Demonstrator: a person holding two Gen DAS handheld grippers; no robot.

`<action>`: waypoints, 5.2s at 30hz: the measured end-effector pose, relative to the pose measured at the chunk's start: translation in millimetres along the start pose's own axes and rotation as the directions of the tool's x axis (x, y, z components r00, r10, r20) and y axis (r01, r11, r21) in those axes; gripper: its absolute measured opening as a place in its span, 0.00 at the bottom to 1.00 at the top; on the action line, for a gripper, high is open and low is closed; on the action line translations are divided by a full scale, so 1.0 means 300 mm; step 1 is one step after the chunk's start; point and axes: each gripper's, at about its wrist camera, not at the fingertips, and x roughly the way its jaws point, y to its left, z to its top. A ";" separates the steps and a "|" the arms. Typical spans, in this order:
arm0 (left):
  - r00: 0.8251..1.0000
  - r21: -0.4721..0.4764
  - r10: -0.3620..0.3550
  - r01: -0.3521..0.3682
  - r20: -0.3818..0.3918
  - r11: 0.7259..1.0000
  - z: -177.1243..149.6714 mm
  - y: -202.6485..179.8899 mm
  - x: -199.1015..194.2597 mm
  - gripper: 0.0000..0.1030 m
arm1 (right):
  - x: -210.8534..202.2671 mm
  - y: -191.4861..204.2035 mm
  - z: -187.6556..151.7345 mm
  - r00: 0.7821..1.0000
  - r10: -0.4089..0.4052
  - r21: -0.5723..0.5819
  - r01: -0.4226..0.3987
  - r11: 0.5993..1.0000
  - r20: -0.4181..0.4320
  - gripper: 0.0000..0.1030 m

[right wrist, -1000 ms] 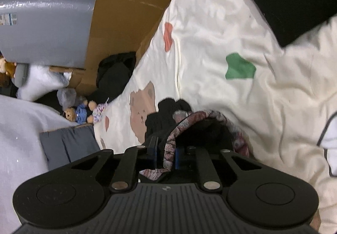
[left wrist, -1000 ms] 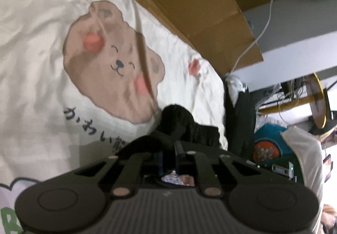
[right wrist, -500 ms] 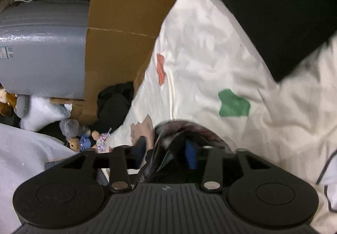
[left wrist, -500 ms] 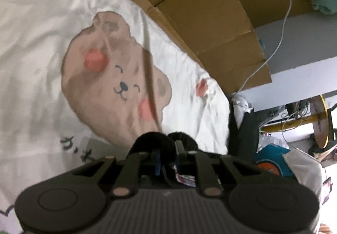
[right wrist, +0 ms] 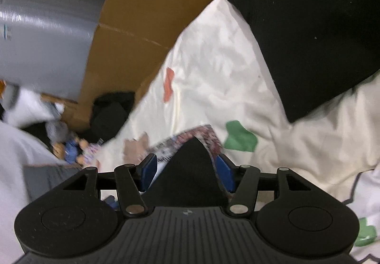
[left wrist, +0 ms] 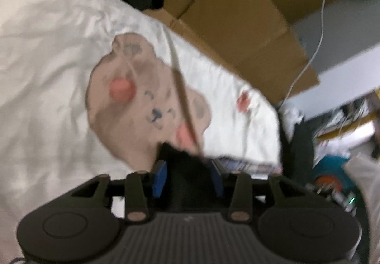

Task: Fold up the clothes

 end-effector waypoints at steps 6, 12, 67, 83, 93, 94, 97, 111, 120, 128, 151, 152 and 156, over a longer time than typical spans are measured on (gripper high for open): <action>0.999 0.109 0.047 -0.044 -0.025 0.993 -0.021 -0.020 0.042 0.42 | 0.045 -0.012 -0.014 0.998 -0.054 -0.087 0.052 0.995 -0.017 0.59; 0.997 0.190 0.066 -0.058 -0.033 0.980 -0.016 -0.045 0.095 0.44 | 0.073 -0.005 -0.008 0.998 -0.065 -0.138 0.061 0.988 -0.021 0.57; 0.983 0.411 0.170 -0.184 0.070 0.893 0.011 -0.150 0.181 0.03 | 0.113 0.007 0.080 0.984 -0.135 -0.285 0.163 0.944 0.116 0.04; 0.972 0.282 0.215 -0.233 0.092 0.931 0.065 -0.103 0.162 0.07 | 0.158 -0.016 0.114 0.973 -0.205 -0.222 0.225 0.949 0.109 0.04; 0.978 0.314 0.201 -0.209 0.060 0.926 -0.018 -0.136 0.090 0.58 | 0.010 0.047 0.062 0.973 -0.197 -0.227 0.220 0.949 0.120 0.30; 0.979 0.322 0.193 -0.201 0.058 0.925 -0.026 -0.145 0.077 0.58 | -0.010 0.058 0.050 0.972 -0.202 -0.230 0.226 0.947 0.122 0.31; 0.984 0.326 0.173 -0.179 0.046 0.928 -0.044 -0.165 0.035 0.58 | -0.071 0.092 0.013 0.968 -0.216 -0.238 0.241 0.941 0.127 0.34; 0.976 0.352 0.216 -0.201 -0.004 0.914 -0.113 -0.373 -0.216 0.70 | -0.200 0.243 -0.112 0.958 -0.274 -0.298 0.287 0.910 0.084 0.42; 0.964 0.302 0.263 -0.259 0.028 0.918 -0.131 -0.421 -0.314 0.69 | -0.260 0.325 -0.191 0.950 -0.306 -0.350 0.307 0.885 0.058 0.42; 0.955 0.344 0.294 -0.288 0.037 0.894 -0.211 -0.483 -0.362 0.67 | -0.322 0.339 -0.238 0.943 -0.324 -0.349 0.327 0.878 0.070 0.42; 0.971 0.232 0.239 -0.239 0.028 0.943 -0.374 -0.516 -0.400 0.64 | -0.431 0.420 -0.286 0.925 -0.371 -0.409 0.372 0.833 0.087 0.46; 0.966 0.243 0.259 -0.258 0.028 0.935 -0.380 -0.509 -0.393 0.64 | -0.420 0.410 -0.295 0.923 -0.378 -0.412 0.375 0.831 0.077 0.46; 0.959 0.224 0.282 -0.278 0.016 0.934 -0.390 -0.460 -0.369 0.63 | -0.377 0.372 -0.330 0.913 -0.407 -0.424 0.384 0.820 0.040 0.46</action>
